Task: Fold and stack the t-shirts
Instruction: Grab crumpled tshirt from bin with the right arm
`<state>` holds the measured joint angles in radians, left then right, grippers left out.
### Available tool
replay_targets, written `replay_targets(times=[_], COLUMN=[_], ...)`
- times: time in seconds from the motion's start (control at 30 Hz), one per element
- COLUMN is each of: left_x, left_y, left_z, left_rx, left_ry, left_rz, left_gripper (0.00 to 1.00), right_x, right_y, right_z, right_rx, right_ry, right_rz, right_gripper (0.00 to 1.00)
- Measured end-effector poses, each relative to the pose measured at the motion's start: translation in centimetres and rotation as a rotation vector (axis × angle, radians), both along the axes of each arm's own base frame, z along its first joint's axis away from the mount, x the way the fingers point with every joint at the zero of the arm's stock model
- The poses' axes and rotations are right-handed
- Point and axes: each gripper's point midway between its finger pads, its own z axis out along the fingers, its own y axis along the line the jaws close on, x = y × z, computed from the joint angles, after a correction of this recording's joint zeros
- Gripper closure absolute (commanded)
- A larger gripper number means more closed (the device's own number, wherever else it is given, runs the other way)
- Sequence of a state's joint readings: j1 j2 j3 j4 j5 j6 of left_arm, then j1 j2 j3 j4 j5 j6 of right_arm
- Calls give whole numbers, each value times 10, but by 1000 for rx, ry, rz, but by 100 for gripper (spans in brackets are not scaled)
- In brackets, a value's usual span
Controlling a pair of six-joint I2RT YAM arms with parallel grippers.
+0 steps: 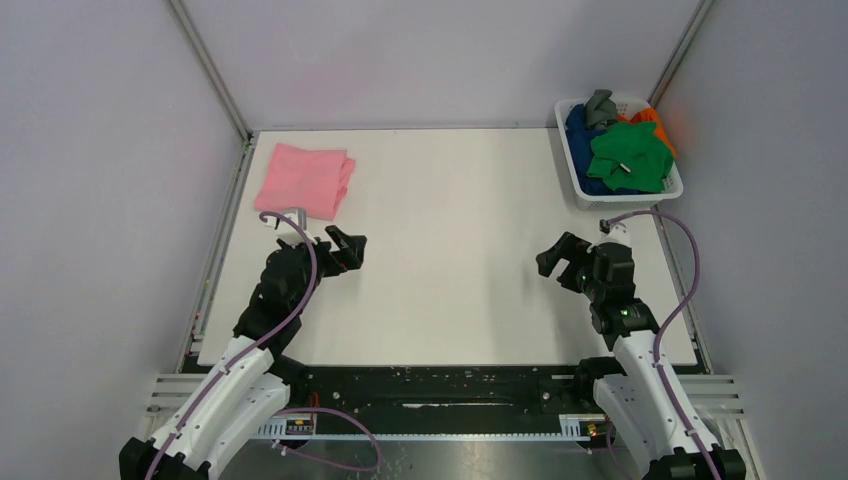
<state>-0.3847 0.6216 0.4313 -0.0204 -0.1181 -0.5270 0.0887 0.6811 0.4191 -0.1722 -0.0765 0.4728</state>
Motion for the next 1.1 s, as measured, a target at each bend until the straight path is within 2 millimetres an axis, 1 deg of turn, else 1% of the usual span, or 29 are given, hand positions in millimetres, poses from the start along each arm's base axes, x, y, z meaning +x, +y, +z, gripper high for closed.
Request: replay_targets(times=[0.4,0.43,0.5,0.53,0.6,0.7,0.77,0.8,0.87,0.93,0.97,1.03,1.1], left_x=[-1,-1,-1,-1,-1,-1,-1,-1,-1,-1,-1,0,1], left_y=[1,1,1,1,2,2,2,2,3,4,4,5,5], left_z=[3,3,4,4,6,7,7,7,6,6,6,5,3], left_rx=[-3,-5,-5,-5,-7,-9,-9,-8,-7,-6,-5,-4,-1], left_ry=[-9,-12,-14,-16,-20,-25,-24,-23,-22,-22,-22,-21,-15], left_rz=[2,3,4,6,6,8,10,10,14,18,20,24,28], left_gripper=[1,1,1,1,1,1,1,1,1,1,1,1,1], right_x=[3,5,14,21,41,82,114,126,156,179,191,215,233], right_y=[0,0,-3,-6,-15,-29,-41,-46,-67,-89,-104,-131,-152], right_z=[9,13,27,39,68,126,165,175,191,192,188,175,154], right_rx=[23,26,19,9,-19,-57,-81,-89,-117,-138,-152,-173,-197], right_ry=[-38,-38,-34,-28,-29,-65,-104,-114,-111,-86,-59,-6,57], right_rz=[-16,-23,-49,-67,-118,-191,-237,-253,-305,-353,-385,-434,-465], right_gripper=[1,1,1,1,1,1,0,1,1,0,1,0,1])
